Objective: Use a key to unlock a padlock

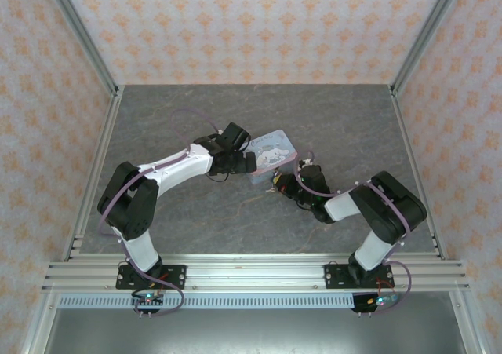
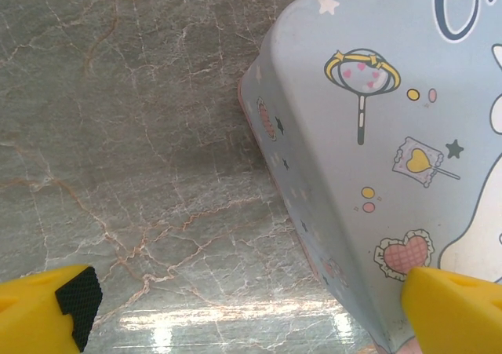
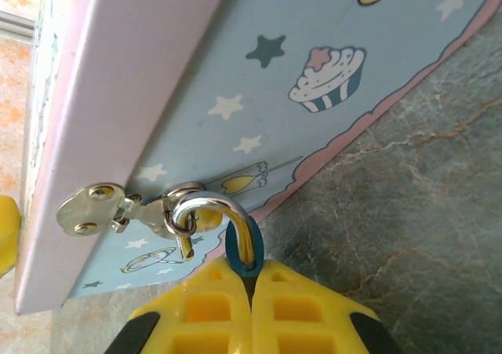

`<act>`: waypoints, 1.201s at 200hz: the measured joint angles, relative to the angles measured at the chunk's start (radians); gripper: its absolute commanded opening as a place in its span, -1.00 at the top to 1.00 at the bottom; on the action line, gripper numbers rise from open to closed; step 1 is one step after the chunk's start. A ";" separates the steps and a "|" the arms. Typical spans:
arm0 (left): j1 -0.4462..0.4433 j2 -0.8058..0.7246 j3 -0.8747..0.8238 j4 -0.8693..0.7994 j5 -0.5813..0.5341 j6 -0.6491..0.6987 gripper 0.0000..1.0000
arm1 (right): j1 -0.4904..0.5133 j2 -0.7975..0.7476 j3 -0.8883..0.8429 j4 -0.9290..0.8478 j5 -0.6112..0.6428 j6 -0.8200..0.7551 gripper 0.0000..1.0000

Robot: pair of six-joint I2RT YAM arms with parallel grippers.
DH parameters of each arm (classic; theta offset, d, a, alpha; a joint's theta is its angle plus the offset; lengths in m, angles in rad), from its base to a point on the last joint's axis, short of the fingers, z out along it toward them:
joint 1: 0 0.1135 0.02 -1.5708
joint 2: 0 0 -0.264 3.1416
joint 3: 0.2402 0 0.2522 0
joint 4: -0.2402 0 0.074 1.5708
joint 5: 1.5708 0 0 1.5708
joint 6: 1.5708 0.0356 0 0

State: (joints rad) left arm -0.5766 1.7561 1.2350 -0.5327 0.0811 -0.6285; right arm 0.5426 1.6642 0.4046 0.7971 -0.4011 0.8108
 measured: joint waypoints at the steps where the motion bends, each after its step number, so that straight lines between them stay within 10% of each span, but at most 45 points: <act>1: 0.000 0.000 0.000 0.000 0.000 0.000 -1.00 | 0.000 0.001 0.000 0.002 0.000 0.002 1.00; 240: -0.006 0.001 -0.015 0.053 0.000 -0.002 -1.00 | -0.058 0.058 0.000 0.131 0.000 0.217 1.00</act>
State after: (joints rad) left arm -0.5827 1.7569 1.2198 -0.4801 0.0807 -0.6308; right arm 0.4850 1.7218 0.4046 0.9279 -0.4015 1.0275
